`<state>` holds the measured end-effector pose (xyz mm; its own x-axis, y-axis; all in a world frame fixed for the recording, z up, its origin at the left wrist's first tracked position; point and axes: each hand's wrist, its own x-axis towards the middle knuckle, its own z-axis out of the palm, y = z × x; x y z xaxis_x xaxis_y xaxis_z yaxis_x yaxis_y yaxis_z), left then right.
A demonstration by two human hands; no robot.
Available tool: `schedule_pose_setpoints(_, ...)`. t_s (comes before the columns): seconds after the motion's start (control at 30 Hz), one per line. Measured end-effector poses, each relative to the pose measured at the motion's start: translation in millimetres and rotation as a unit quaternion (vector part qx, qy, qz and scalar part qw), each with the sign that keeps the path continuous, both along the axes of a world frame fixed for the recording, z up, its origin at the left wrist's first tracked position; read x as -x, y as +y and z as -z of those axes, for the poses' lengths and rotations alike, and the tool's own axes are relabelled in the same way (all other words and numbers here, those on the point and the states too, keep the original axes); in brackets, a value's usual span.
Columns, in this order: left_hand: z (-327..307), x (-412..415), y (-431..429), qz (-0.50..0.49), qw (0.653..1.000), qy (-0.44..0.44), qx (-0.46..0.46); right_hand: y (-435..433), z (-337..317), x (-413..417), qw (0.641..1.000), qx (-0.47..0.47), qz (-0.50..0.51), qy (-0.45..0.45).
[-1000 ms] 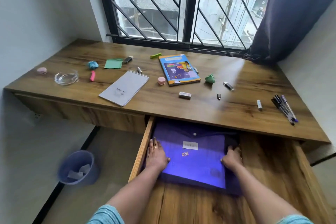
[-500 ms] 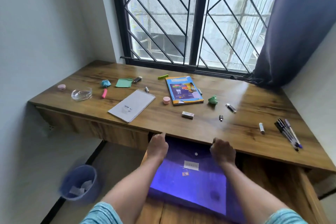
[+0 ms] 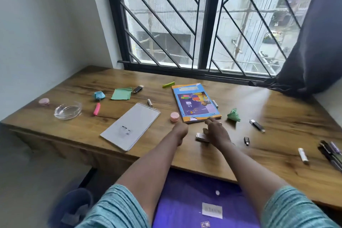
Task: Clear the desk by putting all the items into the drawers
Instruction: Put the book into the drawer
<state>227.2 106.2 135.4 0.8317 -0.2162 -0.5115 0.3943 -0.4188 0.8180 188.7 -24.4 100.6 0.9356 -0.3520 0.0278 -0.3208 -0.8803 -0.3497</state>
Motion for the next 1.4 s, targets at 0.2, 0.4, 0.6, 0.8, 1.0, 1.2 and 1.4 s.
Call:
schedule_pose_setpoints(0.2, 13.3, -33.4, -31.1, -0.106, 0.99, 0.015, 0.097, -10.4, 20.3, -62.2, 0.992, 0.092, -0.05, 0.063)
schedule_pose_setpoints(0.4, 18.8, -51.1, -38.6, -0.203, 0.963, 0.048, 0.172, -6.8, 36.6, -65.9, 0.992, 0.066, -0.043, 0.103)
schedule_pose_setpoints(0.6, -1.2, -47.5, -50.5, -0.193, 0.965, 0.03, 0.175, -2.7, 26.2, -61.7, 0.994, 0.107, 0.014, 0.011)
schedule_pose_setpoints(0.8, -9.6, -41.7, -54.3, -0.18, 0.965, -0.059, 0.179, -11.3, -3.5, -56.2, 0.991, 0.125, 0.019, -0.042)
schedule_pose_setpoints(1.0, -27.3, -31.4, -49.4, -0.084, 0.964, -0.122, 0.22, -14.6, -33.4, -34.9, 0.976, 0.082, 0.067, -0.188)
schedule_pose_setpoints(1.2, -40.8, -26.9, -32.2, -0.082, 0.96, -0.165, 0.212, -31.2, -81.7, 4.2, 0.94, -0.055, 0.117, -0.314)
schedule_pose_setpoints(1.4, -45.8, 1.9, -5.8, -0.099, 0.964, -0.189, 0.16, -63.4, -114.5, 66.5, 0.789, -0.485, 0.176, -0.334)
